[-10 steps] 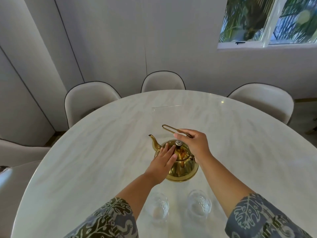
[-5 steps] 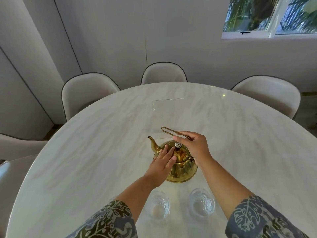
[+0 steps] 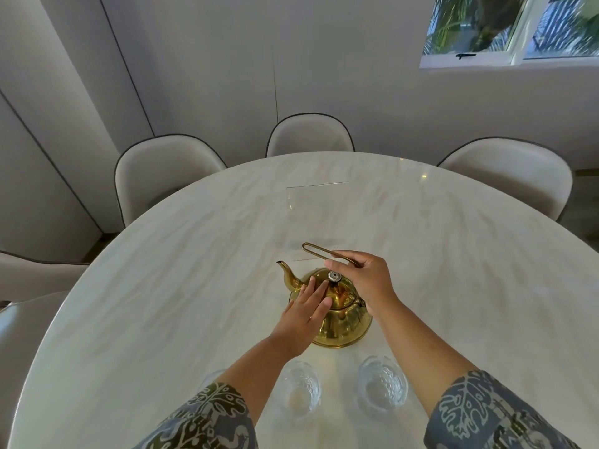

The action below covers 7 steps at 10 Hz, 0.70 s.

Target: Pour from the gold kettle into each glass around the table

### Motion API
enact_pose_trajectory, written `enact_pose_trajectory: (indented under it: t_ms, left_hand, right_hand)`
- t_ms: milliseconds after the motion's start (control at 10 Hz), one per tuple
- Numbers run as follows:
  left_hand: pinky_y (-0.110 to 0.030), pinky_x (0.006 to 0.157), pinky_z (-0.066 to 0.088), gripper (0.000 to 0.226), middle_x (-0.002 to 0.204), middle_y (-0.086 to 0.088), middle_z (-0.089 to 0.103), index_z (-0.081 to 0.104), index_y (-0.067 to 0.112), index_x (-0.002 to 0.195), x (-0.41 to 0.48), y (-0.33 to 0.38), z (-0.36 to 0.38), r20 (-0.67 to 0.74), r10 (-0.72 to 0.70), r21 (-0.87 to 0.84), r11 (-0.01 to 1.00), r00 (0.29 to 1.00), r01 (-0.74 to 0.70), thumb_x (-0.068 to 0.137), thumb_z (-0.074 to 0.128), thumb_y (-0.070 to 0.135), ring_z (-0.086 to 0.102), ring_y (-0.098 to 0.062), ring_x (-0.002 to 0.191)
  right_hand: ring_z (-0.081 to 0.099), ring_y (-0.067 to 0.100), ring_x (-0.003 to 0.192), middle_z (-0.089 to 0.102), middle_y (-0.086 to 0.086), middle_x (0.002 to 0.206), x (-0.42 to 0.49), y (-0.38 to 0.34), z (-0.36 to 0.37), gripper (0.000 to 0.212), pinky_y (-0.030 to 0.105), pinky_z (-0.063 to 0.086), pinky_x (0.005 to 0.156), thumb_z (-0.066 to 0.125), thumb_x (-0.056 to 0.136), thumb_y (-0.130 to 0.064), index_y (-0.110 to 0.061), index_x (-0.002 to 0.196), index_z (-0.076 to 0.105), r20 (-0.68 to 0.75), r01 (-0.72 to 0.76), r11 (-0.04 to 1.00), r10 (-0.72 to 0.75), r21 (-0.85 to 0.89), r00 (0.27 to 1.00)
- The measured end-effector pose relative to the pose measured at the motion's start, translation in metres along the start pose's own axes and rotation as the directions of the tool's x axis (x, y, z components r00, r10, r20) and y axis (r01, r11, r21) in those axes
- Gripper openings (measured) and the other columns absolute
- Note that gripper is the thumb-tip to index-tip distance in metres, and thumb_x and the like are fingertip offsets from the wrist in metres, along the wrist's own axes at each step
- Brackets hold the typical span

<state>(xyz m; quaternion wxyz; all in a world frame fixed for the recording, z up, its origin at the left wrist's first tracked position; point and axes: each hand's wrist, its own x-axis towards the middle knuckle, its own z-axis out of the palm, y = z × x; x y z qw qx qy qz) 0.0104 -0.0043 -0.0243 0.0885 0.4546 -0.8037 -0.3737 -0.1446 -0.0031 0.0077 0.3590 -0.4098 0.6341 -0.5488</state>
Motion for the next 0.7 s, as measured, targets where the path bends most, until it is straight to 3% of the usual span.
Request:
enact_pose_trajectory:
  t_ms: [200, 400, 500, 600, 700]
  left_hand:
    - [-0.036, 0.117, 0.003, 0.054, 0.16, 0.009, -0.006, 0.01, 0.039, 0.15, 0.001, -0.003, 0.002, 0.015, -0.025, 0.004, 1.0, 1.0, 0.024, 0.098, 0.014, 0.052, 0.001, -0.015, 0.148]
    - [-0.036, 0.117, -0.002, 0.053, 0.16, 0.008, -0.007, 0.008, 0.039, 0.15, 0.003, -0.006, 0.005, 0.009, -0.02, 0.088, 0.996, 1.0, 0.019, 0.098, 0.011, 0.051, 0.003, -0.015, 0.149]
    - [-0.036, 0.117, -0.003, 0.055, 0.16, 0.006, -0.008, 0.007, 0.035, 0.151, 0.001, -0.002, 0.002, 0.02, -0.012, 0.121, 0.993, 1.0, 0.009, 0.098, 0.012, 0.051, -0.005, -0.014, 0.148]
    - [-0.037, 0.116, -0.004, 0.057, 0.161, 0.007, -0.005, 0.009, 0.034, 0.151, -0.003, 0.002, 0.0, -0.013, 0.02, 0.11, 0.994, 1.0, -0.018, 0.097, 0.013, 0.053, -0.007, -0.011, 0.148]
    - [-0.037, 0.117, -0.003, 0.057, 0.161, 0.008, 0.0, 0.014, 0.035, 0.15, -0.014, 0.005, -0.004, -0.062, 0.024, 0.082, 0.996, 0.998, -0.019, 0.096, 0.013, 0.054, -0.005, -0.011, 0.148]
  right_hand:
    - [0.064, 0.011, 0.104, 0.073, -0.005, 0.108, 0.0, 0.001, 0.003, 0.038, 0.023, 0.053, 0.083, 0.079, 0.073, -0.033, -0.017, 0.108, 0.073, 0.016, 0.039, 0.995, -0.037, -0.093, 0.999]
    - [0.059, 0.008, 0.078, 0.064, -0.016, 0.076, -0.001, 0.002, 0.003, 0.044, 0.023, 0.053, 0.073, 0.077, 0.074, -0.039, -0.017, 0.113, 0.072, 0.024, 0.08, 0.979, -0.076, -0.19, 0.997]
    - [0.06, 0.011, 0.097, 0.068, -0.012, 0.104, -0.002, 0.001, 0.003, 0.044, 0.045, 0.048, 0.095, 0.073, 0.072, -0.052, -0.031, 0.111, 0.07, 0.031, 0.086, 0.946, -0.08, -0.313, 0.996]
    - [0.057, 0.011, 0.107, 0.062, -0.009, 0.12, -0.01, -0.006, -0.004, 0.047, 0.049, 0.042, 0.102, 0.071, 0.075, -0.053, -0.037, 0.118, 0.064, 0.036, 0.112, 0.908, -0.107, -0.405, 0.994]
    - [0.053, 0.007, 0.113, 0.059, -0.009, 0.126, -0.023, -0.015, -0.013, 0.047, 0.046, 0.041, 0.105, 0.07, 0.078, -0.048, -0.035, 0.122, 0.062, -0.016, 0.157, 0.911, -0.176, -0.382, 0.984]
